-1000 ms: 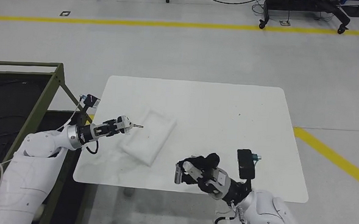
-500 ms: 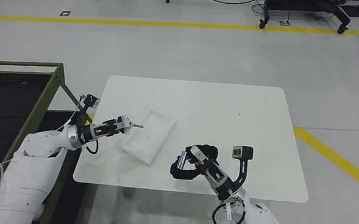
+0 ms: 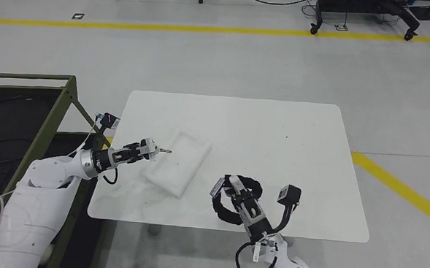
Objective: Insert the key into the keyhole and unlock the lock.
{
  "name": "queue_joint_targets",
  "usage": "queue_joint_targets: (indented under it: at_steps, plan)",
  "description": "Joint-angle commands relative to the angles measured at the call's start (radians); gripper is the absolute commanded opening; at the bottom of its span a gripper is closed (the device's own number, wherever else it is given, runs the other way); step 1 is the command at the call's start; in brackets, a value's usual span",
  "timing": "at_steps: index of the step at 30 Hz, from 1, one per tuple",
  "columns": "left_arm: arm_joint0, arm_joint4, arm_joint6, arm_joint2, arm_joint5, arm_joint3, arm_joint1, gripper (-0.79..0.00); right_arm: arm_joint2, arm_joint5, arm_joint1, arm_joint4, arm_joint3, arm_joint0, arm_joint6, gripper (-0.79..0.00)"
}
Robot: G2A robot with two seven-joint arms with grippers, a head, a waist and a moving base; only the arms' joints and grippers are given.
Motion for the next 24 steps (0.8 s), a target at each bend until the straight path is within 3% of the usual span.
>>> queue_joint_targets:
  at_steps: [1,7,9,24]
  plan:
    - [0.0,0.0,0.0,0.0,0.0,0.0,0.0,-0.785,-0.024,0.043,-0.011,-0.013,-0.017,-0.001,-0.13,-0.785]
    - [0.0,0.0,0.0,0.0,0.0,0.0,0.0,-0.785,-0.072,0.009,-0.041,-0.019,-0.03,0.001,-0.307,-0.785]
    - [0.0,0.0,0.0,0.0,0.0,0.0,0.0,-0.785,-0.084,-0.032,-0.047,0.003,-0.037,-0.004,-0.304,-0.785]
    - [0.0,0.0,0.0,0.0,0.0,0.0,0.0,-0.785,-0.084,-0.032,-0.047,0.003,-0.037,-0.004,-0.304,-0.785]
